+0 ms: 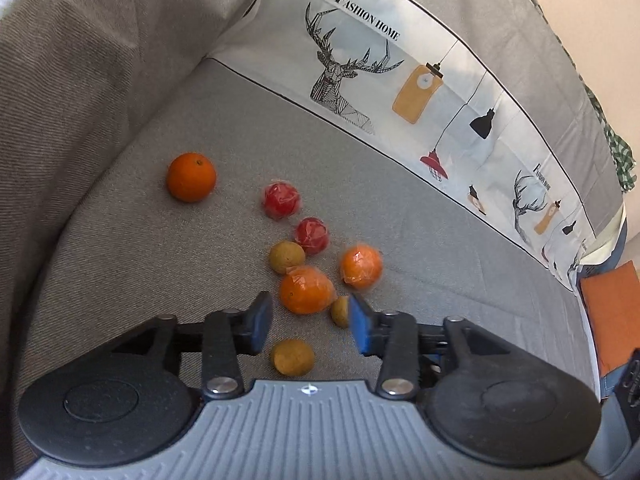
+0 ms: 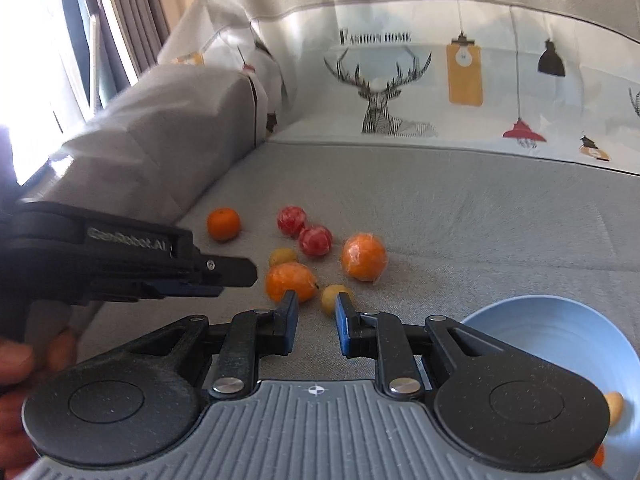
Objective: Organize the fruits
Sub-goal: 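Grasp a netted orange with the left gripper while the right gripper grasps a tan fruit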
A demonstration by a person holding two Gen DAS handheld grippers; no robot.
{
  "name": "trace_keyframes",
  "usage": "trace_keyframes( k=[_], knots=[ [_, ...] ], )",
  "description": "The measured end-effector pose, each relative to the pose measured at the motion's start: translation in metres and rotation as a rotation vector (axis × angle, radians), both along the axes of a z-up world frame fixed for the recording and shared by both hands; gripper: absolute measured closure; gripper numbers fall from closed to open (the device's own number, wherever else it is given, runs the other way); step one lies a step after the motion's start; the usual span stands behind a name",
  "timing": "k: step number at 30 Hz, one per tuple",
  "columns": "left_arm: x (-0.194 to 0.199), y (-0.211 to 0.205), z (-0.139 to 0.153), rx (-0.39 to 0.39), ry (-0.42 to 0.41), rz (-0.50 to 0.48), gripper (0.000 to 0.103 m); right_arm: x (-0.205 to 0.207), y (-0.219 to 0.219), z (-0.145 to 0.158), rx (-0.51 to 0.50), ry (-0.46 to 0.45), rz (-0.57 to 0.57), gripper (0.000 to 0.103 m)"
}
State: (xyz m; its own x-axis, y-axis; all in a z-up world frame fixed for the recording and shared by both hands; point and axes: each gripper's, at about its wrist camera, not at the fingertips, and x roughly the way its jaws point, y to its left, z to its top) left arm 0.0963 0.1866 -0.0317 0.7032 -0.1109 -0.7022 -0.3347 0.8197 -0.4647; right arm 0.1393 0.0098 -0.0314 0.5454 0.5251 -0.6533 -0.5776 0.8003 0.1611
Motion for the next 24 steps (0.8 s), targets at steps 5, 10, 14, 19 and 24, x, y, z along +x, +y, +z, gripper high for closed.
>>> trace_keyframes(
  k=[5,10,14,19,24],
  knots=[
    [0.01,0.002,-0.01,-0.008,0.005,0.043,0.037,0.014,0.015,-0.015,-0.047,0.009,-0.015,0.077],
    [0.025,0.003,-0.026,-0.031,0.037,0.048,0.036,0.028,0.029,-0.028,-0.09,0.022,-0.014,0.075],
    [0.033,-0.004,-0.03,0.01,0.041,0.019,0.037,0.035,0.035,-0.034,-0.104,0.029,-0.005,0.075],
    [0.036,-0.007,-0.032,0.033,0.05,-0.001,0.058,0.043,0.035,-0.042,-0.098,0.072,-0.008,0.076],
    [0.034,-0.009,-0.029,0.049,0.034,-0.006,0.064,0.039,0.036,-0.042,-0.105,0.052,0.007,0.077]
  ],
)
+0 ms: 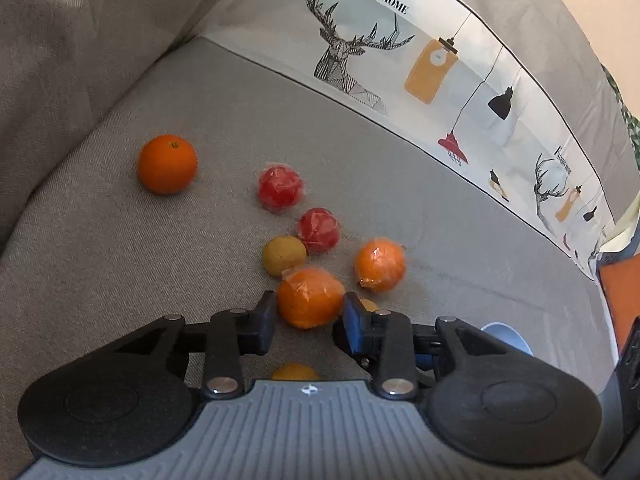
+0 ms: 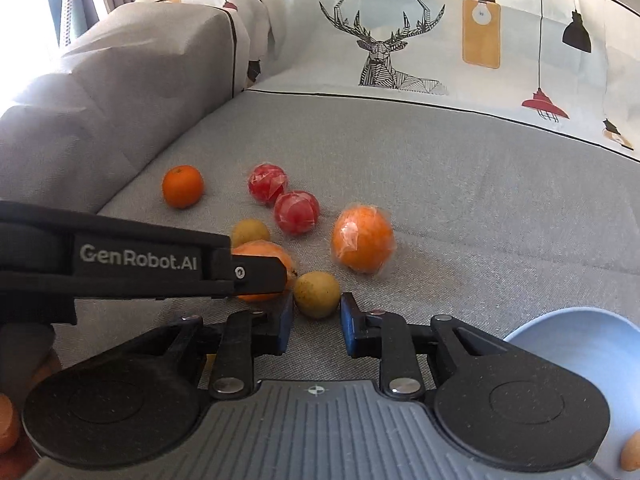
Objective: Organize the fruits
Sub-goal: 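Grasp a netted orange with the left gripper while the right gripper grasps a tan fruit, then carry the netted orange in the left gripper over the plate while the right carries the tan fruit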
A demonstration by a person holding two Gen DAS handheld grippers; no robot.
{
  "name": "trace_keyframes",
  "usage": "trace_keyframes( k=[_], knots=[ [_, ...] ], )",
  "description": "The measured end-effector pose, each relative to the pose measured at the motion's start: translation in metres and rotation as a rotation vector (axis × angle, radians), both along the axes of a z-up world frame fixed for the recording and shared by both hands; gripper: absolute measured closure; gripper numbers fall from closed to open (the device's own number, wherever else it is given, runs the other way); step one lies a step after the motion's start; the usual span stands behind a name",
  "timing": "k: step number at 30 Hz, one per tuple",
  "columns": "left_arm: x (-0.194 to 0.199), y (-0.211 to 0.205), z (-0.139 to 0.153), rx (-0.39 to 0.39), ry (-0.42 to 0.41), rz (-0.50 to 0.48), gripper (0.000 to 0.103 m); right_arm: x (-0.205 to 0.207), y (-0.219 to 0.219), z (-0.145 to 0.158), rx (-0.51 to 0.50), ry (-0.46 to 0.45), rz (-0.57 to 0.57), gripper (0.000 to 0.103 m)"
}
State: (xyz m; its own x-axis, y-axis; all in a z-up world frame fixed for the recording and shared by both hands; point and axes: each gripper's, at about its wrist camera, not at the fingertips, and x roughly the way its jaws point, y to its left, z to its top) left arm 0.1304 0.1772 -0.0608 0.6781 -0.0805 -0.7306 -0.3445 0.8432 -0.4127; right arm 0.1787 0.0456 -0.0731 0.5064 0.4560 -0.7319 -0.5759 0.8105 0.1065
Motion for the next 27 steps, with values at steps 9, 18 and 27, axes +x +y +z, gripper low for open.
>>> trace_keyframes(
  k=[9,18,27],
  knots=[
    [-0.027,-0.013,0.03,0.043,-0.125,0.0,0.065,-0.021,-0.026,0.032,0.051,-0.064,-0.011,0.077],
    [-0.073,-0.048,0.065,0.032,-0.264,-0.05,0.064,-0.06,-0.102,0.09,0.158,-0.163,-0.102,0.077],
    [-0.097,-0.083,0.077,0.088,-0.303,-0.147,0.064,-0.097,-0.2,0.104,0.198,-0.228,-0.248,0.077]
  ],
)
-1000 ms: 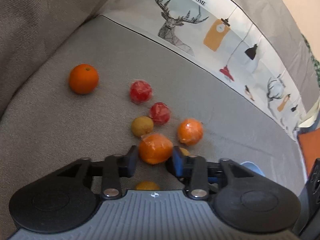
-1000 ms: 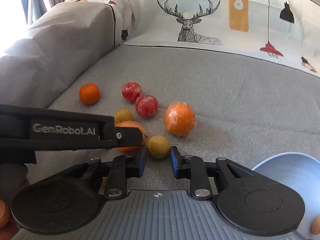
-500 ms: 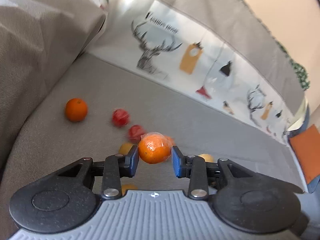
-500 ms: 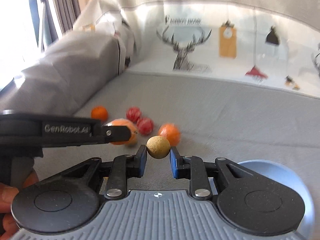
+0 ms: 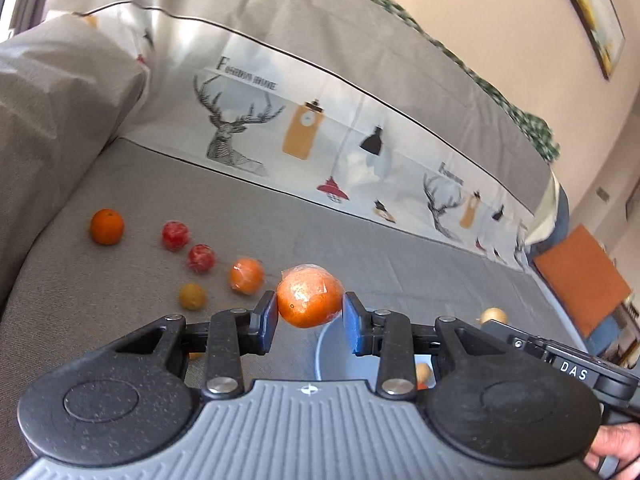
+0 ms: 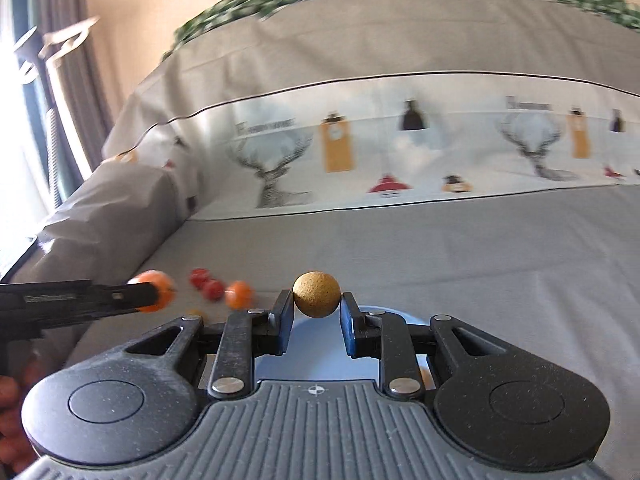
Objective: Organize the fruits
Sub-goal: 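Carry the netted orange in the left gripper over the plate while the right carries the tan fruit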
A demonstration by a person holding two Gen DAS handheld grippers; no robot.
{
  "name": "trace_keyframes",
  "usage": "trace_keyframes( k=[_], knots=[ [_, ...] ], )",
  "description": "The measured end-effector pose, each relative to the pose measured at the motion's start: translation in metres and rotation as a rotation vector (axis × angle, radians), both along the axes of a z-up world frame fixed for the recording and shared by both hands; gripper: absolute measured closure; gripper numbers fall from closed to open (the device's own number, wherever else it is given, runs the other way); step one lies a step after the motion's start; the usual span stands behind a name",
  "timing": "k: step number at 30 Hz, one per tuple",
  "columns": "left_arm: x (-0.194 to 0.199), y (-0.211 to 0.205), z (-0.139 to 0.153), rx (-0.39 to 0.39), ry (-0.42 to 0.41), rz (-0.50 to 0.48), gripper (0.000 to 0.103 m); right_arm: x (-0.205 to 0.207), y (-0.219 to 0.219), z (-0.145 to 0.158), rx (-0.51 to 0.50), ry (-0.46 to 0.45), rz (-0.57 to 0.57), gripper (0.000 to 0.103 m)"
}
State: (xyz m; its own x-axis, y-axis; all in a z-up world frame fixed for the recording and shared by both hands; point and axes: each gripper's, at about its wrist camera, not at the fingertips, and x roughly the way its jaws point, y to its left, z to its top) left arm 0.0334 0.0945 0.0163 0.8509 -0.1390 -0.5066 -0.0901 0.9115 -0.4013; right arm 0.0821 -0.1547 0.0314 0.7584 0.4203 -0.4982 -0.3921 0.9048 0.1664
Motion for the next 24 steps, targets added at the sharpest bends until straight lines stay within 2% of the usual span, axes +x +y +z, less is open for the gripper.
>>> trace_keyframes(
  k=[4,7,11,15,18,24],
  knots=[
    [0.0,-0.023,-0.003,0.043,0.008,-0.058,0.064,-0.003,-0.036,-0.011,0.016,0.005,-0.076,0.077],
    [0.003,-0.053,-0.01,0.115,0.015,-0.145,0.064,0.003,-0.049,-0.022,0.004,0.033,-0.103,0.077],
    [0.0,-0.097,-0.018,0.299,-0.003,-0.271,0.064,0.006,-0.047,-0.034,-0.015,0.068,-0.099,0.077],
    [-0.005,-0.122,-0.027,0.464,-0.046,-0.323,0.064,0.008,-0.034,-0.037,-0.032,0.064,-0.076,0.077],
    [-0.002,-0.125,-0.033,0.492,-0.037,-0.341,0.064,0.01,-0.024,-0.04,-0.047,0.067,-0.06,0.077],
    [0.005,-0.12,-0.037,0.467,-0.013,-0.342,0.064,0.011,-0.014,-0.043,-0.076,0.073,-0.03,0.077]
  ],
)
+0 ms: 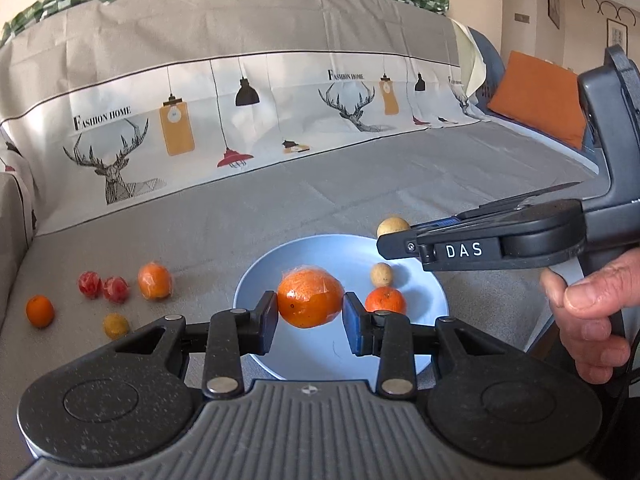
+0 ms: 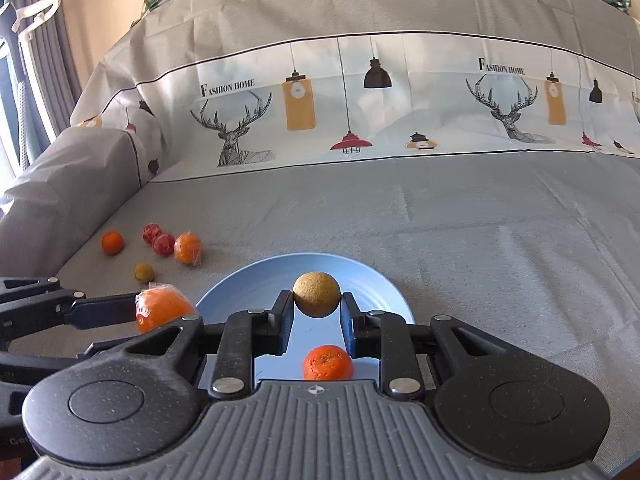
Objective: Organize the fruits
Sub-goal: 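Carry the netted orange in the left gripper over the plate while the right carries the tan fruit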
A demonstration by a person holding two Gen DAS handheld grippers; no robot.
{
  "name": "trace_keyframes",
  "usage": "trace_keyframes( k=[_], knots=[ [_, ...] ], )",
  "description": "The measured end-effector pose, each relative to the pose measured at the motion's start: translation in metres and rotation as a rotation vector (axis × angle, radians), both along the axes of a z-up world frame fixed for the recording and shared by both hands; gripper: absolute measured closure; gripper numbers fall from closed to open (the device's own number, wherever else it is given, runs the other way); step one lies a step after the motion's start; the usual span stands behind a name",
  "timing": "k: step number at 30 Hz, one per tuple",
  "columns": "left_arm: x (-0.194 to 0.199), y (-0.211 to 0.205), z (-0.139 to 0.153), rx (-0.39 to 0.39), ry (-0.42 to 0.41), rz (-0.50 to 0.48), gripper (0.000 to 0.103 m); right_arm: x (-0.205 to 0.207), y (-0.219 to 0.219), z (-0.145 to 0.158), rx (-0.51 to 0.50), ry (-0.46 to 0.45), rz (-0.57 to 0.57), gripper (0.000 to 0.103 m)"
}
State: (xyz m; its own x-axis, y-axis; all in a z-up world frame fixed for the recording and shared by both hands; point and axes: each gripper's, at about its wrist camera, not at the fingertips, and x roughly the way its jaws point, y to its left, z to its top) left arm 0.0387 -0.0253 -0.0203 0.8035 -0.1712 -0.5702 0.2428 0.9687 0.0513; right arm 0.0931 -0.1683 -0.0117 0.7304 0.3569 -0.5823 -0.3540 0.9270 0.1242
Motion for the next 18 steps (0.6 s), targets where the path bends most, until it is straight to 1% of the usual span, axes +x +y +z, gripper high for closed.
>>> trace_keyframes(
  k=[6,18],
  knots=[
    [0.0012,-0.0023,-0.0006,0.008,0.009,-0.018,0.064,0.0014,-0.0019,-0.0007,-0.004,0.007,-0.004,0.077],
    [0.003,-0.0062,-0.0036,0.018,0.017,-0.033,0.064,0.0006,0.0044,-0.0017,-0.018,0.006,0.022,0.077]
  ],
)
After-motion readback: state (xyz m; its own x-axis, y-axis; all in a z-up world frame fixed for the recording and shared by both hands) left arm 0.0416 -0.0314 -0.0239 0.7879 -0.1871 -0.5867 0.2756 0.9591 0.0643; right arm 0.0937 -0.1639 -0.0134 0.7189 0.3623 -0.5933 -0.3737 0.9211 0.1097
